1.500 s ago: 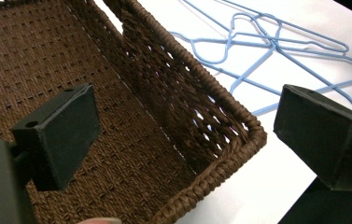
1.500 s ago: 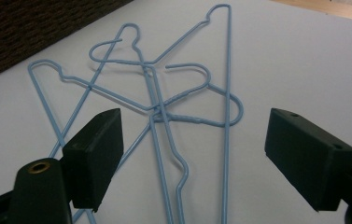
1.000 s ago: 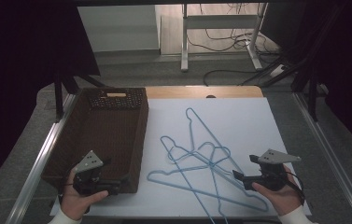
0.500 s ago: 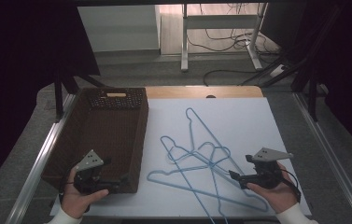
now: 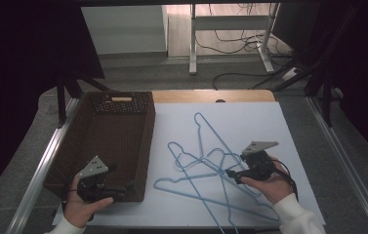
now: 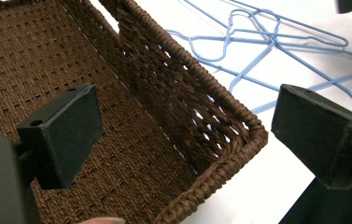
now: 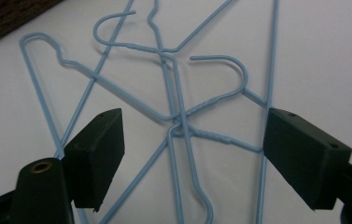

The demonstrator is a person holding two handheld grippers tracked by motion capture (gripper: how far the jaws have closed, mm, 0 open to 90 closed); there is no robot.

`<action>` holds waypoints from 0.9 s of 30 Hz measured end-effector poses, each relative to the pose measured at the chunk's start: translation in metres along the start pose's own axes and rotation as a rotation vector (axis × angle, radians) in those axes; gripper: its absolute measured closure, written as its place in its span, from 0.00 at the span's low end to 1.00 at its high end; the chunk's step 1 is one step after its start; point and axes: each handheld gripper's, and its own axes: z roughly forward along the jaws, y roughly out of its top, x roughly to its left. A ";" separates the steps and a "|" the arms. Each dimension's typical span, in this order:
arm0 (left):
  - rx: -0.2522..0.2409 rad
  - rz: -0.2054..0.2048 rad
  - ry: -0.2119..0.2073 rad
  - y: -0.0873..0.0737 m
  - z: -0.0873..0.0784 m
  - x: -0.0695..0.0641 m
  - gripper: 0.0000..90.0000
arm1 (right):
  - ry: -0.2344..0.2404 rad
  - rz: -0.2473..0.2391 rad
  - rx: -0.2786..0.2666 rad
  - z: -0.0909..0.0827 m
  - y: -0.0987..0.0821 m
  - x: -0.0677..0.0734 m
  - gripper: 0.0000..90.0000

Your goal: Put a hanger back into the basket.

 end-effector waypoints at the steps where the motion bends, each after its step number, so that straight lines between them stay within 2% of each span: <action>1: 0.000 0.000 0.000 0.000 0.000 0.000 0.10 | 0.003 0.000 0.005 0.003 0.002 0.000 0.25; 7: 0.005 -0.004 -0.005 0.001 0.003 0.000 0.10 | -0.002 -0.015 0.051 0.020 0.015 -0.001 0.29; 8: 0.005 -0.004 -0.006 0.001 0.003 0.000 0.10 | -0.001 -0.025 0.069 0.028 0.020 -0.001 0.33; 11: 0.006 -0.003 -0.008 0.001 0.003 0.000 0.10 | 0.000 -0.029 0.087 0.035 0.023 -0.001 0.36; 14: 0.004 -0.002 -0.007 0.001 0.003 0.000 0.10 | -0.009 -0.055 0.126 0.053 0.031 0.000 0.43; 17: 0.003 -0.004 -0.007 0.001 0.003 0.000 0.10 | -0.013 -0.065 0.143 0.061 0.034 0.000 0.44; 19: 0.005 -0.002 -0.008 0.001 0.003 0.001 0.09 | -0.016 -0.079 0.180 0.072 0.038 0.003 0.46; 24: 0.005 -0.002 -0.009 0.000 0.003 0.001 0.10 | -0.031 -0.102 0.207 0.084 0.042 0.005 0.52; 25: 0.005 -0.004 -0.009 0.000 0.003 0.001 0.09 | -0.039 -0.121 0.228 0.090 0.041 0.005 0.55; 27: 0.004 -0.001 -0.008 0.000 0.002 0.001 0.09 | -0.046 -0.123 0.241 0.093 0.041 0.005 0.58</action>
